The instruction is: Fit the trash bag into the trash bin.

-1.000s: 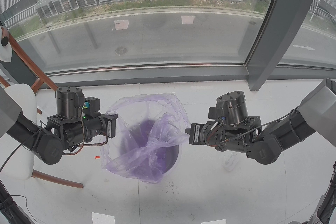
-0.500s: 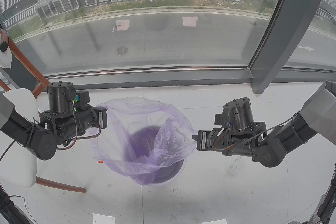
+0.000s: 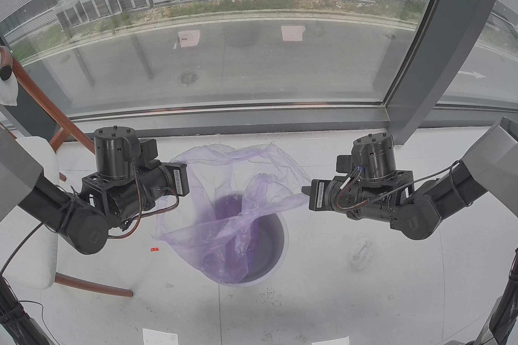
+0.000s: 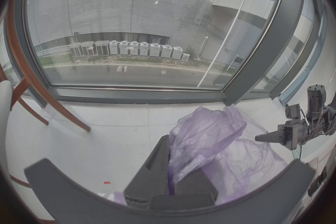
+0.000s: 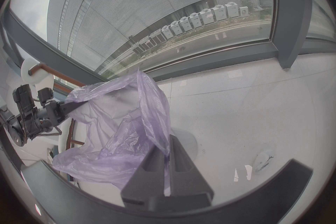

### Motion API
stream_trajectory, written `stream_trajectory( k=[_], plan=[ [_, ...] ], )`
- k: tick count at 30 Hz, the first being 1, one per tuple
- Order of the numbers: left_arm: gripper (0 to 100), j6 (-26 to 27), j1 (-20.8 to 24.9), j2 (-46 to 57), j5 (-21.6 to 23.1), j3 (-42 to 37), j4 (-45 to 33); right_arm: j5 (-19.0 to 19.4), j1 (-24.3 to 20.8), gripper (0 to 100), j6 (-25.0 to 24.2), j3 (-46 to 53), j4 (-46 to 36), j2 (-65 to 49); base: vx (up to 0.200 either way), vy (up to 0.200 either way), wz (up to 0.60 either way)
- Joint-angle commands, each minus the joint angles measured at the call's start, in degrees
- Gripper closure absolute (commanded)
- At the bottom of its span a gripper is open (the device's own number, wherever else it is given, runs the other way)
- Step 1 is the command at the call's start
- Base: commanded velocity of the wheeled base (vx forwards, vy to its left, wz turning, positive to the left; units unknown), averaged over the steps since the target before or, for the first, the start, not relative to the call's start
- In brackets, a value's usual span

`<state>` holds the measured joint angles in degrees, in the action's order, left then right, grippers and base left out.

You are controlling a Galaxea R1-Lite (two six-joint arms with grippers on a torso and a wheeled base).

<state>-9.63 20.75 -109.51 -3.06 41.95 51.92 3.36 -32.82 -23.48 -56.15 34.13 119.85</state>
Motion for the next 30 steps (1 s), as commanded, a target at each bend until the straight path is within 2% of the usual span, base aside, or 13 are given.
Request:
stream_trajectory(
  k=[1, 6, 10, 16, 21, 27, 30],
  plan=[
    [100, 0.05, 0.26, -7.03, -0.37, -3.98, 9.52, 1.82, 1.0, 100, 3.62, 3.42, 0.14, 0.39, 0.0, 0.0, 0.0],
    [100, 2.86, -0.53, -7.74, -0.46, -8.9, 11.98, 2.44, 1.18, 100, 4.49, 6.23, 0.14, 0.65, 0.0, 0.0, 0.0],
    [100, 2.95, -0.71, -7.65, -1.07, -10.57, 12.15, 2.52, 1.18, 100, 4.49, 7.9, 0.23, 0.65, 0.0, 0.0, 0.0],
    [100, 2.51, -1.06, -8.18, -1.51, -12.33, 14.17, 2.7, 2.06, 100, 4.76, 12.29, 9.55, 4.7, 0.0, 0.0, 0.0],
    [100, 2.51, -1.15, -9.14, -1.69, -14.09, 17.34, 5.34, 2.85, 100, 6.6, 15.02, 15.96, 6.8, 0.0, 0.0, 0.0],
    [100, 2.51, -2.82, -11.34, -1.95, -10.66, 16.46, 5.6, 4.52, 100, 6.52, 10.53, 16.23, 10.32, 0.0, 0.0, 0.0],
    [100, 2.51, -2.73, -12.4, -1.95, -7.32, 13.38, 5.6, 5.31, 100, 5.9, 6.14, 15.44, 11.29, 0.0, 0.0, 0.0]
  ],
)
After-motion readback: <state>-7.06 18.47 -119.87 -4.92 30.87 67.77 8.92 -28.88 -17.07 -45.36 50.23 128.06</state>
